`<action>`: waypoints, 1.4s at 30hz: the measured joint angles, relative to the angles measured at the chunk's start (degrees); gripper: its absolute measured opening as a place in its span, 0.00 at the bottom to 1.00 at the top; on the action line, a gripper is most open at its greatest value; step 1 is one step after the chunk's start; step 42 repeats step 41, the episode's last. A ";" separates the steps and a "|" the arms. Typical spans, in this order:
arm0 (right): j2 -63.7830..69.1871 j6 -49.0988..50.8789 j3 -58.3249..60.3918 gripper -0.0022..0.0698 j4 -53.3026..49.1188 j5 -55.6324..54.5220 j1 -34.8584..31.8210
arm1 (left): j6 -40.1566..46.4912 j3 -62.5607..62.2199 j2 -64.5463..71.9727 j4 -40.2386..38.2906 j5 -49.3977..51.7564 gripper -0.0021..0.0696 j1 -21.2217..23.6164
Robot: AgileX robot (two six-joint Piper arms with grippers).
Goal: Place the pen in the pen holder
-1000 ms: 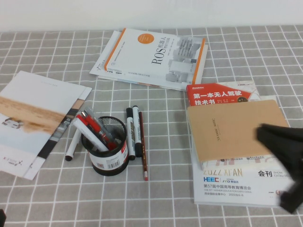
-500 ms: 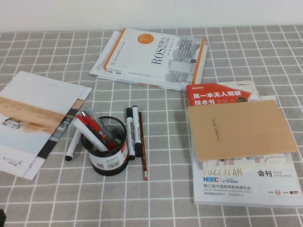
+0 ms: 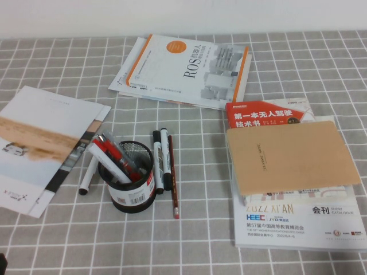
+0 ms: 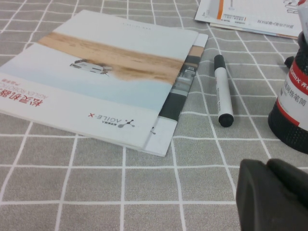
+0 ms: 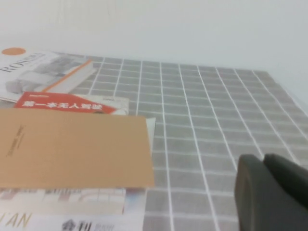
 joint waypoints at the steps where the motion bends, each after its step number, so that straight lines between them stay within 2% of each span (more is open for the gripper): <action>1: -1.07 0.68 0.69 0.01 0.12 0.52 -0.29 | 0.00 0.00 0.00 0.00 0.00 0.02 0.00; 11: -2.99 5.55 1.95 0.01 -0.10 12.16 -0.59 | 0.00 0.00 0.00 0.00 0.00 0.02 0.00; 42: -2.99 5.54 1.95 0.01 0.02 12.76 -0.59 | 0.00 0.00 0.00 0.00 0.00 0.02 0.00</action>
